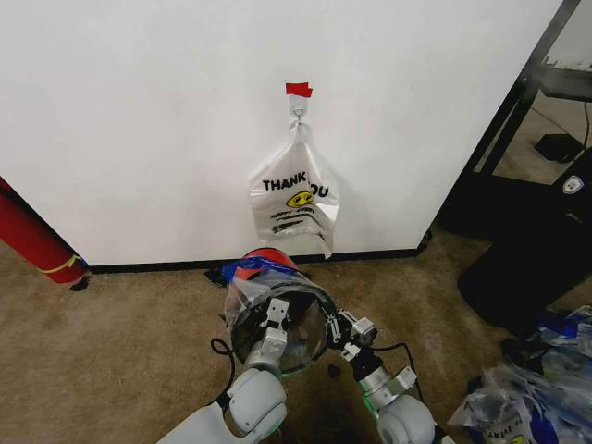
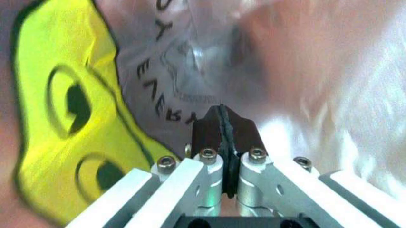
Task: Pick up the garbage bag from the wall and place it over the trash bin.
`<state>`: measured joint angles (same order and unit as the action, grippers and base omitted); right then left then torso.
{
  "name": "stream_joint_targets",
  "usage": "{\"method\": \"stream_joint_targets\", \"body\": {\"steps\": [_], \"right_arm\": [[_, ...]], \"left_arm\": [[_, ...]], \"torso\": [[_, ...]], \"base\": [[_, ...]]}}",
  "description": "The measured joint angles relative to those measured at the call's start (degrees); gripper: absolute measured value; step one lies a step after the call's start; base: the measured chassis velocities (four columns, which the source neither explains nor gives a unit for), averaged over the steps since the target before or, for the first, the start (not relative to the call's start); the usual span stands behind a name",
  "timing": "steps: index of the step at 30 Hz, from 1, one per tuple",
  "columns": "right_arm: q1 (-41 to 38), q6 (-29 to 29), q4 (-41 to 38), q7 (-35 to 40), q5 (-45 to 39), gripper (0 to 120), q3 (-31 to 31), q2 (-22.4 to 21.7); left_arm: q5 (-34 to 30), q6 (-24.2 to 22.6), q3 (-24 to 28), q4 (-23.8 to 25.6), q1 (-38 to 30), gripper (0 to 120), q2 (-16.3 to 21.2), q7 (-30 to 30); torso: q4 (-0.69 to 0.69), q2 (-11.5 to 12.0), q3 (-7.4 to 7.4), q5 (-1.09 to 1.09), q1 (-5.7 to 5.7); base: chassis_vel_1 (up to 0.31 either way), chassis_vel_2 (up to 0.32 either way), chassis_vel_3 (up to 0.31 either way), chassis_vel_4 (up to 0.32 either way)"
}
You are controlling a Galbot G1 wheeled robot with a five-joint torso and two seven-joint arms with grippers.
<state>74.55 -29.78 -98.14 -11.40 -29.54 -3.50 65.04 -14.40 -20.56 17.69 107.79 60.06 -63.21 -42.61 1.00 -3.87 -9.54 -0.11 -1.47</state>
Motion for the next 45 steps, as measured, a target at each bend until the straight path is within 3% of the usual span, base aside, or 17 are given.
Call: {"method": "stream_joint_targets", "body": {"steps": [13, 31, 41, 45], "right_arm": [[-0.1, -0.9, 0.2, -2.9, 0.4, 0, -1.2, 0.0], [1.0, -1.0, -1.8, -5.4, 0.3, 0, -0.2, -0.3], [0.9, -1.0, -1.0, -5.3, 0.3, 0, -0.1, 0.0], [-0.3, -0.8, 0.5, -3.3, -1.5, 0, -0.1, 0.9]], "left_arm": [[0.4, -0.2, 2.7, -0.1, 0.0, 0, -0.5, 0.6], [0.5, 1.4, -1.5, -8.8, -3.8, 0, -2.2, 1.0], [0.5, 1.8, -2.8, -6.9, -3.6, 0, -2.0, 1.5], [1.0, 4.1, -0.8, -3.2, -1.6, 0, -0.7, 5.2]], "torso": [[0.00, 0.0, 0.00, 0.00, 0.00], [0.00, 0.0, 0.00, 0.00, 0.00], [0.00, 0.0, 0.00, 0.00, 0.00], [0.00, 0.0, 0.00, 0.00, 0.00]], "base": [[0.000, 0.000, 0.000, 0.000], [0.000, 0.000, 0.000, 0.000], [0.000, 0.000, 0.000, 0.000], [0.000, 0.000, 0.000, 0.000]]}}
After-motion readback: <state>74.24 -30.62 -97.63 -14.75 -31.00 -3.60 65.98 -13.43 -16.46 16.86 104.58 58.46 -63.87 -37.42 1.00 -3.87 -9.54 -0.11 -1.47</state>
